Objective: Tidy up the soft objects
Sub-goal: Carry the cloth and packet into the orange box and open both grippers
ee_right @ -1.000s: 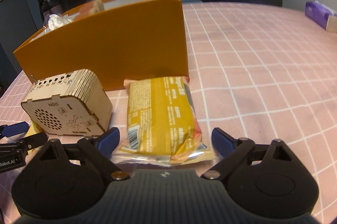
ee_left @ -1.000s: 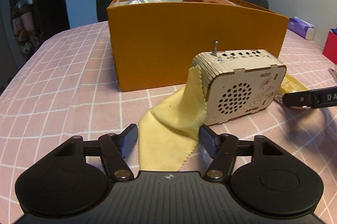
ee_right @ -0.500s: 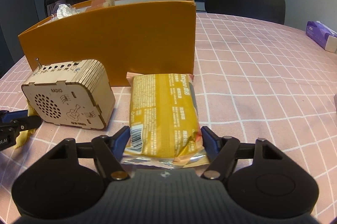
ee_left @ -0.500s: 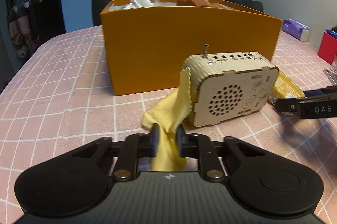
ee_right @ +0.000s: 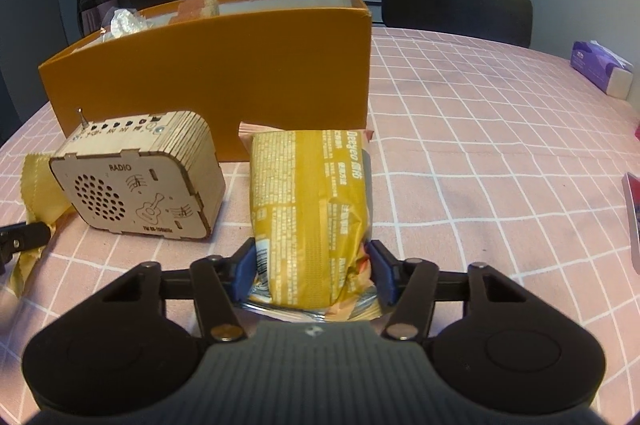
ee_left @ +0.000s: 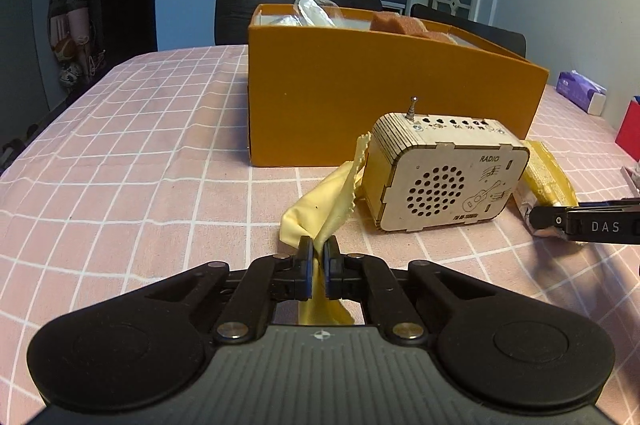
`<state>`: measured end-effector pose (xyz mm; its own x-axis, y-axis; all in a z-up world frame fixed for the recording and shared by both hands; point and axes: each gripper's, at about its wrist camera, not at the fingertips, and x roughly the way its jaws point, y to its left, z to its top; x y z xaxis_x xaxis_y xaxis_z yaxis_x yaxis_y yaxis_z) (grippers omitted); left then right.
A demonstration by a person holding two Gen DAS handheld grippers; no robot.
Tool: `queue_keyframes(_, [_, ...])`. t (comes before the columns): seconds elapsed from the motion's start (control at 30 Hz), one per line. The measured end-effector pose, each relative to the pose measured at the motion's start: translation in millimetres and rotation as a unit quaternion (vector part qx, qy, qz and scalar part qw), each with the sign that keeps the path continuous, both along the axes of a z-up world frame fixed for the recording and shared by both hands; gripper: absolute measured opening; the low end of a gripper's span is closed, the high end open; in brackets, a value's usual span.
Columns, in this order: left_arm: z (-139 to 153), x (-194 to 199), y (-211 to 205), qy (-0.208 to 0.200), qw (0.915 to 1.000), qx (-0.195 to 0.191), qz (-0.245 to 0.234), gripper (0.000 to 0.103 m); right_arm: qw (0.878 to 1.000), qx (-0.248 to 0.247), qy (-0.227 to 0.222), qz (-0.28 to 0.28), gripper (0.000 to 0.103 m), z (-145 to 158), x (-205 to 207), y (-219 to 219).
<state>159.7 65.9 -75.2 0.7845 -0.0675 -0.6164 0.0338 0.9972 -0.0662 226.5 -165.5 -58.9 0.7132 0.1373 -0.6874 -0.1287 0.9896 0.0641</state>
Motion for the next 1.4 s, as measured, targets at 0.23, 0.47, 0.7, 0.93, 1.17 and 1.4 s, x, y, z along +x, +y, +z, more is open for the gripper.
queue_keyframes(0.23, [15.2, -20.9, -5.7, -0.014, 0.9999, -0.004, -0.004, 0.005, 1.000, 0.010, -0.006, 0.000, 0.049, 9.5, -29.5, -8.0])
queue_keyframes(0.47, [24.3, -40.0, -11.0, -0.018, 0.9994, -0.027, -0.009, 0.005, 1.000, 0.021, -0.018, 0.009, 0.049, 25.0, -62.7, -16.4])
queue_keyframes(0.7, [42.4, -61.8, -20.2, -0.037, 0.9979, -0.044, -0.031, 0.005, 0.998, 0.041, -0.033, 0.028, 0.048, 47.0, -97.1, -19.4])
queue_keyframes(0.93, [67.9, -80.1, -31.7, -0.072, 0.9936, -0.061, -0.061, 0.005, 0.995, 0.064, -0.053, 0.063, 0.048, 75.5, -119.6, -15.7])
queue_keyframes(1.17, [100.1, -85.2, -39.1, -0.123, 0.9863, -0.075, -0.081, 0.005, 0.990, 0.085, -0.076, 0.086, 0.048, 108.8, -125.7, -9.3])
queue_keyframes(1.4, [141.8, -81.1, -46.5, -0.197, 0.9728, -0.060, -0.105, 0.005, 0.981, 0.098, -0.131, 0.103, 0.048, 153.5, -121.5, -3.2])
